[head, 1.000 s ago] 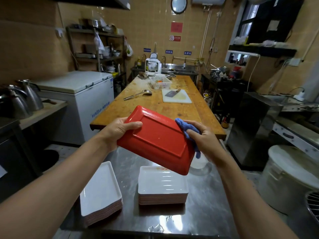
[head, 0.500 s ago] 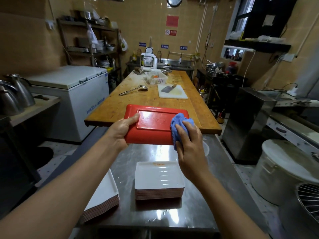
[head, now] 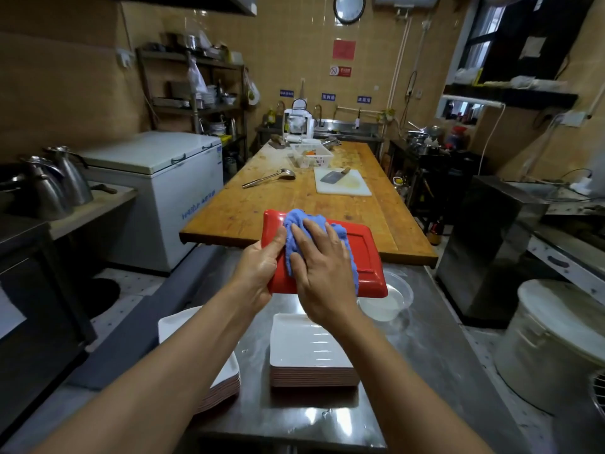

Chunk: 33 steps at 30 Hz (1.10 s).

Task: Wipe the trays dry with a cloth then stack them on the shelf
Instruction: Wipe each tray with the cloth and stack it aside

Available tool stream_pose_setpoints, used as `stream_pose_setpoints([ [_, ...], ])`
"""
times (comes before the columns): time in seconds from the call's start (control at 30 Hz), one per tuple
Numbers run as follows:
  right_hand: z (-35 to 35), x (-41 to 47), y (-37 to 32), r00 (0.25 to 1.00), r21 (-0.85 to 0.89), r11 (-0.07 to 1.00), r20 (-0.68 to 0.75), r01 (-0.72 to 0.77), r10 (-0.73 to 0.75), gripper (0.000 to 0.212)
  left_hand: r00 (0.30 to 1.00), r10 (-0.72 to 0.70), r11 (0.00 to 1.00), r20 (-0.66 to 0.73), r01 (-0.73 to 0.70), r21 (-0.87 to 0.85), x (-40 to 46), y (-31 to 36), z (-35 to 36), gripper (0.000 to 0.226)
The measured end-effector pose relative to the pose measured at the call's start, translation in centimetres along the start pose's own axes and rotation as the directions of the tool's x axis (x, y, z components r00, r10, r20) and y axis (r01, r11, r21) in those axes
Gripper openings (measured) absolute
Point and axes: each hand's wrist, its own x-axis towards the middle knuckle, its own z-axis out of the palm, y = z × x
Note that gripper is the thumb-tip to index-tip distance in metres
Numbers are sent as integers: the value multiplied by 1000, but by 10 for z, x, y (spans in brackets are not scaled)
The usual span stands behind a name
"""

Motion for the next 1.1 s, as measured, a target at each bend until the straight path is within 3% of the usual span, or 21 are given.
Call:
stream_pose_setpoints([
  [0.1,3,7,0,997,4,999,73,-35,34,47,1000,15,1000,-23,-15,-12,1,-1,-7,26],
  [0.3,-3,10,32,980,-66,981,71,-180,184,48,999,12,998,-49,-15,-56,-1,-4,-31,27],
  [0.47,-4,13,48,952,142,942,91,-303,292,45,999,9,997,-35,-11,-73,-7,0,-46,19],
  [0.67,11,-1,45,953,302,906,31,-298,303,35,996,-13,995,-90,4,-99,-11,8,-62,21],
  [0.83,30,-16,38,920,496,806,-35,-323,391,24,990,-77,978,-120,52,-201,-12,6,-79,22],
  [1.0,44,-25,34,858,635,656,23,-408,513,24,985,-104,968,-140,68,-241,-13,5,-99,23],
  [1.1,51,-31,35,847,624,637,79,-453,525,21,981,-79,976,-174,41,-214,-15,7,-111,21],
])
